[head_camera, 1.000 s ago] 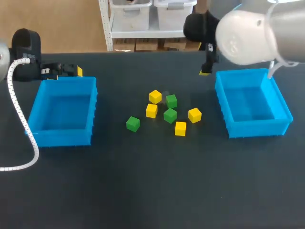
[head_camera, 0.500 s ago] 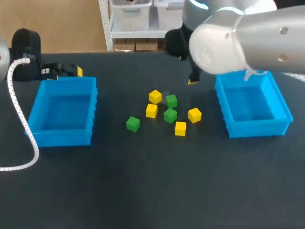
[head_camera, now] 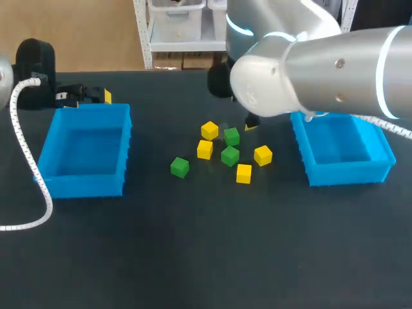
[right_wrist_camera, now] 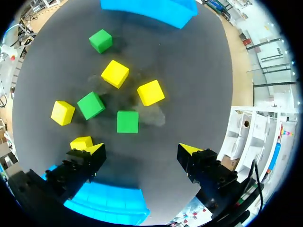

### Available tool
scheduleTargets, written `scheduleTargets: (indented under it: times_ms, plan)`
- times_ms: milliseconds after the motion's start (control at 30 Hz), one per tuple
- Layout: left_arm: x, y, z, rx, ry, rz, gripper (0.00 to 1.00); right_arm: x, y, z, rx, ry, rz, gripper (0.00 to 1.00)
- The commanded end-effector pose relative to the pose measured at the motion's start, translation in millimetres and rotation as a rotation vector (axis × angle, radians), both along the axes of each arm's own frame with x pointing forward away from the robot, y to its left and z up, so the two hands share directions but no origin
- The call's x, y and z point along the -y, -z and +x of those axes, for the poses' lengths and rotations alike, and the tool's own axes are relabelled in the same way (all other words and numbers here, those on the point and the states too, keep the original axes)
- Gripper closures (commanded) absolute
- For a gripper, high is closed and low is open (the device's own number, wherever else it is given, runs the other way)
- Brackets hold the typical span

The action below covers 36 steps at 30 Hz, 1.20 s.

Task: Put the green cubes in the right bin and the yellow cubes in the left bin.

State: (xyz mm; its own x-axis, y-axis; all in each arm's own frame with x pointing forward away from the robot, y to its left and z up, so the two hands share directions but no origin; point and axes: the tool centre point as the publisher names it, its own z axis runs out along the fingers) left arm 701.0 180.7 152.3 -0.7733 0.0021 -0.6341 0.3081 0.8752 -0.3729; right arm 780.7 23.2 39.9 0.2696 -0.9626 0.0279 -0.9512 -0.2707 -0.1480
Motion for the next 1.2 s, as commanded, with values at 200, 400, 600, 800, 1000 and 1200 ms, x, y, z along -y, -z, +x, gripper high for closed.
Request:
scheduleTargets:
  times_ms: [200, 400, 600, 800, 1000, 1200]
  plan:
    - [-2, 1.5, -0.2, 0.006, 0.006, -0.008, 0.0, -15, 23, 3.6, -0.029, 0.023, 0.008, 0.0]
    - [-2, 1.5, -0.2, 0.006, 0.006, -0.008, 0.0, -18, 34, 0.2, -0.046, 0.024, 0.008, 0.0]
    - [-2, 1.5, -0.2, 0.006, 0.006, -0.008, 0.0, -21, 37, 0.6, -0.053, 0.035, 0.01, 0.0]
    - [-2, 1.5, -0.2, 0.006, 0.006, -0.008, 0.0, -22, 39, -4.2, -0.06, 0.039, 0.007, 0.0]
    - [-2, 1.5, -0.2, 0.006, 0.006, -0.008, 0.0, -18, 43, -13.3, -0.079, 0.052, 0.009, 0.02]
    - [-2, 1.5, -0.2, 0.006, 0.006, -0.008, 0.0, -16, 50, -21.1, -0.093, 0.054, 0.007, 0.74]
